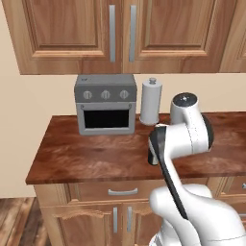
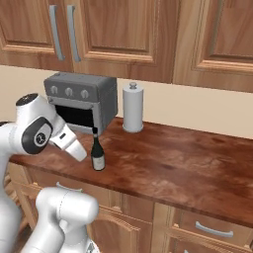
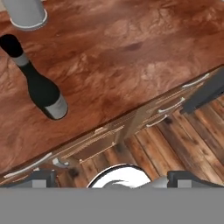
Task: There is a wine glass and glass cup on the dining counter. Place the wine bottle next to the wine glass and the juice bottle next to the glass cup.
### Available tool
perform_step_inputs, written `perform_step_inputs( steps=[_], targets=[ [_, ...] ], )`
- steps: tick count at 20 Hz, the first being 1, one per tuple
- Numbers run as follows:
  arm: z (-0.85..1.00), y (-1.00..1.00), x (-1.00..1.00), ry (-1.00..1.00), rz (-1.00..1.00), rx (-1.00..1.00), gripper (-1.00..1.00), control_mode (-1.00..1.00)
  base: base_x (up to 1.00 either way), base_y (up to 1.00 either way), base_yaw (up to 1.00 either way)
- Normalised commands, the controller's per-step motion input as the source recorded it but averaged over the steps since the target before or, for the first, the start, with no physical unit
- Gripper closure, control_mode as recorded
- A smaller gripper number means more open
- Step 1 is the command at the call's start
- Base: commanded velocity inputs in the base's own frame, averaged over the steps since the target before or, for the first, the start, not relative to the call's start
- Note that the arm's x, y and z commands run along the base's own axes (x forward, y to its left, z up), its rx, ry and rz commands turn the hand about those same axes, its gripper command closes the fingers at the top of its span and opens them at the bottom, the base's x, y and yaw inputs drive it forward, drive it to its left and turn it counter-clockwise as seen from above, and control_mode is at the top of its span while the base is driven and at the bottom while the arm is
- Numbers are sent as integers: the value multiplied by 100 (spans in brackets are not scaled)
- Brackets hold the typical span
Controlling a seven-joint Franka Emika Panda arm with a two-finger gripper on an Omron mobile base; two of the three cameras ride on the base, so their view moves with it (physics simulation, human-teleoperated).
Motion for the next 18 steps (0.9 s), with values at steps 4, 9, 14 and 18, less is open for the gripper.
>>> perform_step_inputs(
  steps=[4,9,14,18],
  targets=[
    [-2,38,3,-5,-1,-1,-100,-100,0,0,0],
    [-7,33,26,-31,-4,-13,-100,-100,0,0,0],
    [-14,24,19,-48,-6,-28,-100,-100,0,0,0],
    [-18,13,27,-36,-12,-19,-100,-100,0,0,0]
  ],
)
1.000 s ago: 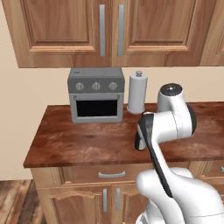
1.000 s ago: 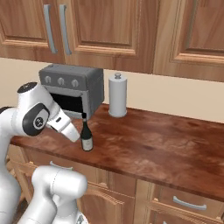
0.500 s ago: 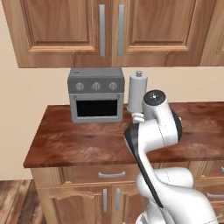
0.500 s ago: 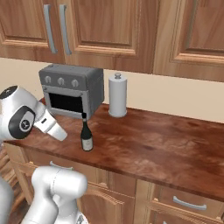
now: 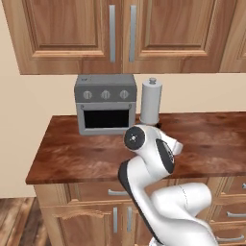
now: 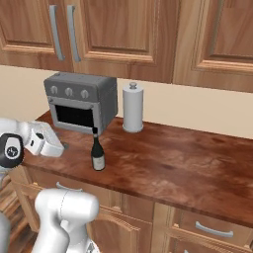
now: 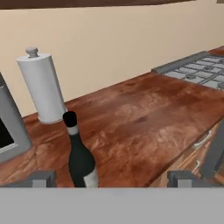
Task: There is a wine glass and glass cup on the dining counter. Place the wine bottle next to the wine glass and the juice bottle next to the glass cup.
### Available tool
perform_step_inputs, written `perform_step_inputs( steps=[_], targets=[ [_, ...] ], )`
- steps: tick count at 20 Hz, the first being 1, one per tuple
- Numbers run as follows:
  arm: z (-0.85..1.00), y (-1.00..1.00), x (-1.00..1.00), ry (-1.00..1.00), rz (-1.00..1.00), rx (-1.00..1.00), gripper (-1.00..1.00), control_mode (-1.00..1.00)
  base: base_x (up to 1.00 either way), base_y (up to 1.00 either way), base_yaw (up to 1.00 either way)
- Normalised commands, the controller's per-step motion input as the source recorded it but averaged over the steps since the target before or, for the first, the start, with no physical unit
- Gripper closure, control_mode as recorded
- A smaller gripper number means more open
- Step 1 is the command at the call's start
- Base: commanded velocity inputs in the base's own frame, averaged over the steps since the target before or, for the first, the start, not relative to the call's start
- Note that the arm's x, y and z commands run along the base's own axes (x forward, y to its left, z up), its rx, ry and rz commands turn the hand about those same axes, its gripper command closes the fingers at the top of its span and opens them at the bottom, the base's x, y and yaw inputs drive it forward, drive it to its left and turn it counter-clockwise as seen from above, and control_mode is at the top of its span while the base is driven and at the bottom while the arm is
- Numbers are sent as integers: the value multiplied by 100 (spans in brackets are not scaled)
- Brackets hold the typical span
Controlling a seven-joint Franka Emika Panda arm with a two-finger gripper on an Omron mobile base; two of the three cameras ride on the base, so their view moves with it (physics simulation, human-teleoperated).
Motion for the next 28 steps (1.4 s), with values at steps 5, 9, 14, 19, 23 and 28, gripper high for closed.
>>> perform_step_inputs(
  steps=[5,9,14,19,23,28],
  targets=[
    [-10,4,32,-24,-6,-11,-100,-100,0,0,0],
    [-9,-1,23,-12,0,-8,-100,-100,0,0,0],
    [-11,-3,19,-5,0,-6,-100,-100,0,0,0],
    [-12,-2,15,0,0,-3,-100,-100,0,0,0],
    [-17,-4,11,0,0,-2,-100,-100,0,0,0],
    [-20,-12,17,0,0,0,-100,-100,0,0,0]
  ],
)
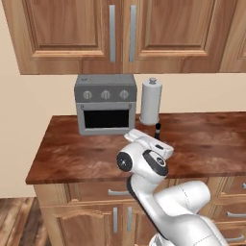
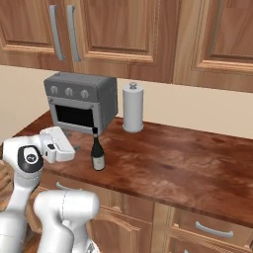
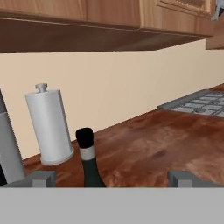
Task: There is a wine glass and glass cup on the dining counter. Place the wine bottle next to the wine glass and the juice bottle next to the glass cup.
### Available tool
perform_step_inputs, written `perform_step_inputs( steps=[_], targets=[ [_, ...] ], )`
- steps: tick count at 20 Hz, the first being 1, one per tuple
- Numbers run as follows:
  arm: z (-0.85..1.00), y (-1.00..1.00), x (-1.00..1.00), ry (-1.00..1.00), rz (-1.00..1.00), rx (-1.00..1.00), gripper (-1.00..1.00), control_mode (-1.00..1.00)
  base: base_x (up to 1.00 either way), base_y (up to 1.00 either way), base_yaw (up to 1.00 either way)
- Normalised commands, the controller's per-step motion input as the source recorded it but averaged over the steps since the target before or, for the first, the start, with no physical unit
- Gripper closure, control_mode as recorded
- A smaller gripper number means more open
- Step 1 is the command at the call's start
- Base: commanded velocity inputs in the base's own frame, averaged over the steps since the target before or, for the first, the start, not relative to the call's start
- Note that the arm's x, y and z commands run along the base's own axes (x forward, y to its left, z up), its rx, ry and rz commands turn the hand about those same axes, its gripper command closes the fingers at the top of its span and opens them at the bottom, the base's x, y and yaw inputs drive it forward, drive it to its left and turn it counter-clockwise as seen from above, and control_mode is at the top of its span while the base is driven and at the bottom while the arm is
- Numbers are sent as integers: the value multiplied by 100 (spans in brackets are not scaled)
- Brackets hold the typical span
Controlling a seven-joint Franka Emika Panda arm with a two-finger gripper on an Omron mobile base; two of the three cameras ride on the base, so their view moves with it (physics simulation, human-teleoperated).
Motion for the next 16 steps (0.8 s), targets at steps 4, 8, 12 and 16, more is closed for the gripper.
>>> perform_step_inputs(
  steps=[4,8,12,16],
  targets=[
    [-20,-19,19,0,0,0,-100,-100,0,0,0],
    [-22,-21,20,0,0,0,-100,-100,0,0,0],
    [-22,-14,23,0,0,0,-100,-100,0,0,0],
    [-20,-13,18,0,0,0,-100,-100,0,0,0]
  ],
)
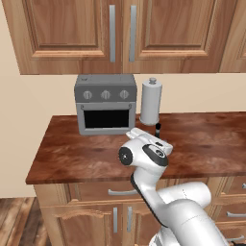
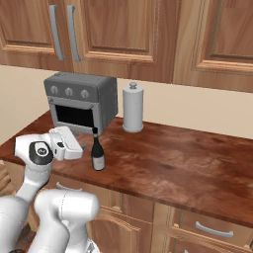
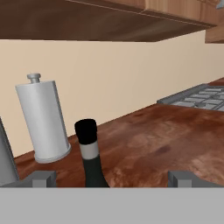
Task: There is a wine glass and glass cup on the dining counter. Place the wine bottle next to the wine glass and the juice bottle next to the glass cup.
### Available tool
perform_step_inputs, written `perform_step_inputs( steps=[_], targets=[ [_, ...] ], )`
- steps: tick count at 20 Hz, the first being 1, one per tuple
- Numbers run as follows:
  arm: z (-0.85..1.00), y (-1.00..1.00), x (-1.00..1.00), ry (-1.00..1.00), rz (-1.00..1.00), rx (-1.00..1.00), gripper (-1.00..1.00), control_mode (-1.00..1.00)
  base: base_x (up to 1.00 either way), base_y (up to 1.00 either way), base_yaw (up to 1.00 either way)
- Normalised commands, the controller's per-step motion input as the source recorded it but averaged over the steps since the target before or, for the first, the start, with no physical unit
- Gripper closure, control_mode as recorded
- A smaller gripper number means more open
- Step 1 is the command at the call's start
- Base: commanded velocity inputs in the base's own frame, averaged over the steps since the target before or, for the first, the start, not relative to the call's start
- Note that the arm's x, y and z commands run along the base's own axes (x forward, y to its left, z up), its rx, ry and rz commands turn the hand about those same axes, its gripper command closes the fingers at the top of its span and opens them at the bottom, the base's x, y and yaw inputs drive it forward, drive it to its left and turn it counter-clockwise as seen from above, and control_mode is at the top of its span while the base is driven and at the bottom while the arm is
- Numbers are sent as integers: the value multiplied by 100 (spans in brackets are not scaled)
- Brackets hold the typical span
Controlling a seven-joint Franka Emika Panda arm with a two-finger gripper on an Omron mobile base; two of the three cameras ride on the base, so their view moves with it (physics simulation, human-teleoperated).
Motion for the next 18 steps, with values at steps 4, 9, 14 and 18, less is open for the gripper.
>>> perform_step_inputs(
  steps=[4,9,14,18],
  targets=[
    [-23,-18,18,0,0,0,-100,-100,0,0,0],
    [-26,-20,20,0,0,0,-100,-100,0,0,0],
    [-27,-20,22,0,0,0,-100,-100,0,0,0],
    [-29,-14,23,0,0,0,-100,-100,0,0,0]
  ],
)
